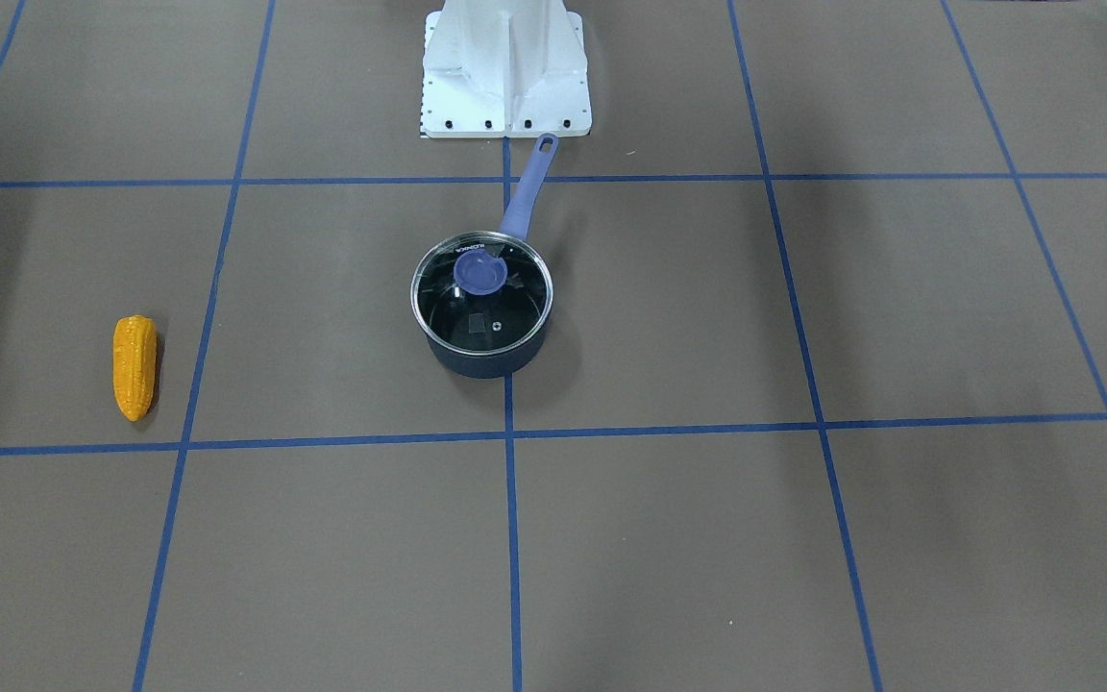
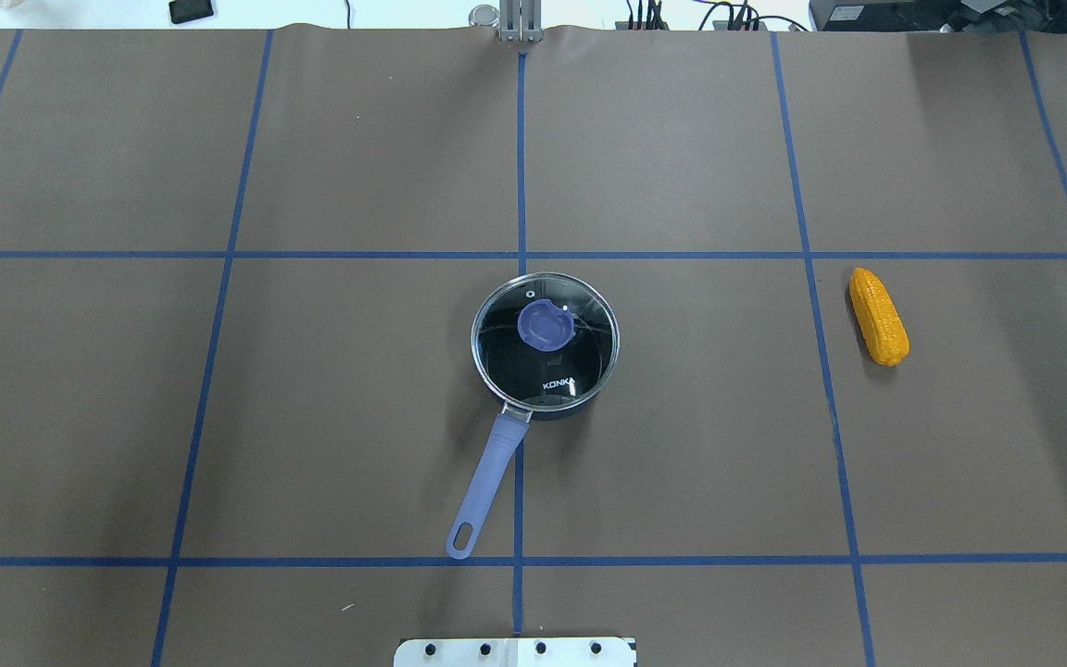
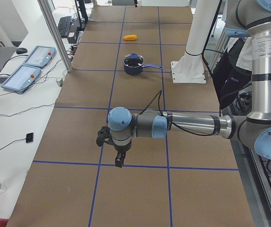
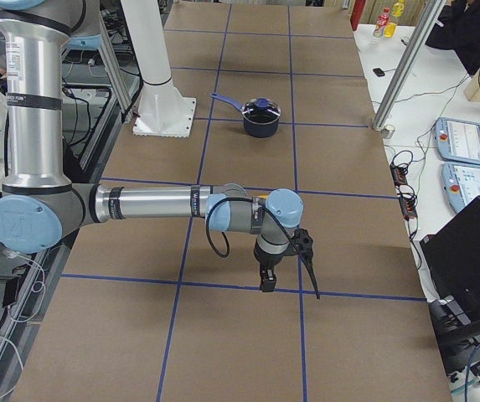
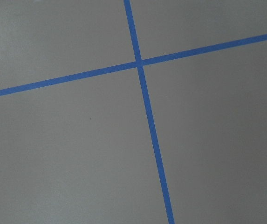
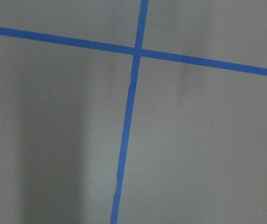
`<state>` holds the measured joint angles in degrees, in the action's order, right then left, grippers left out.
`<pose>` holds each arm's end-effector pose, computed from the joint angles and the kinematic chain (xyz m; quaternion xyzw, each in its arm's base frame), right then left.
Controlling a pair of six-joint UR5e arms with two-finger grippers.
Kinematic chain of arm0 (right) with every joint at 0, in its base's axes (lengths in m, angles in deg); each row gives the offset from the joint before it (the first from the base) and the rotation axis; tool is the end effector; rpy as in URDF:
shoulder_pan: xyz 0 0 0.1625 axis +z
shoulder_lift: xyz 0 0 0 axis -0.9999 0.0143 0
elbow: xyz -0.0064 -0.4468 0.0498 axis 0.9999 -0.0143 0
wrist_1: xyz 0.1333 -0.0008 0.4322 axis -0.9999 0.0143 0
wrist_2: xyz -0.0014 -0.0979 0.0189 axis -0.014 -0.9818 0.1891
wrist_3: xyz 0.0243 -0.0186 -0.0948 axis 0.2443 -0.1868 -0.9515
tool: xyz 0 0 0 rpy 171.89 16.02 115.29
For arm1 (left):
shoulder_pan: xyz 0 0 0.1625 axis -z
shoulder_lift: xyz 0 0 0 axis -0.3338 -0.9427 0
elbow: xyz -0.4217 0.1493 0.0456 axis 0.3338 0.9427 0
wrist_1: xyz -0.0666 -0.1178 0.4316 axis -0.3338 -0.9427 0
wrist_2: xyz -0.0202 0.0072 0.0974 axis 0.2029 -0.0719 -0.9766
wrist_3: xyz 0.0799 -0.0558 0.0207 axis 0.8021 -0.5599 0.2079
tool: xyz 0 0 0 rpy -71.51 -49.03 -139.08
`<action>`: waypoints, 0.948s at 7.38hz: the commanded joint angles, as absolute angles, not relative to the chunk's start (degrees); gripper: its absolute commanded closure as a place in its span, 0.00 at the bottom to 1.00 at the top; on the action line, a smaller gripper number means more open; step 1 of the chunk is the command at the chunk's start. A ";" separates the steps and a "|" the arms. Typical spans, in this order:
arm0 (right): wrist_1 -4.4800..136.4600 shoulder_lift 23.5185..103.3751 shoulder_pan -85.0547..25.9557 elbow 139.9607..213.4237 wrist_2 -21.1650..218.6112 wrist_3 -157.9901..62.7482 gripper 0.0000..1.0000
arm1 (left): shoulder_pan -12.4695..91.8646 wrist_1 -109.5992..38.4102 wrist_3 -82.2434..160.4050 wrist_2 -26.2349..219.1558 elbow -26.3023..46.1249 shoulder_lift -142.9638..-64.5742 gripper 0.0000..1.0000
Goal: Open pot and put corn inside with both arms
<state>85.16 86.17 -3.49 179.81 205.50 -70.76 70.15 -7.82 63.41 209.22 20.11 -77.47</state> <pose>0.0312 -0.5117 0.6661 -0.0129 -0.3406 -0.0825 0.9365 -0.0607 -0.4820 0.6414 0.0544 0.3737 0.0901 0.9216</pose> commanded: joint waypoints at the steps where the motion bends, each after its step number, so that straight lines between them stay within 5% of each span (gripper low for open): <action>1: 84.96 85.40 -3.75 182.82 205.52 -70.36 0.00 | 70.15 -8.00 63.13 209.40 22.38 -77.49 0.02; 7: 71.08 80.83 -4.10 184.59 207.27 -68.62 0.00 | 70.15 -23.28 63.04 209.31 21.96 -81.71 0.02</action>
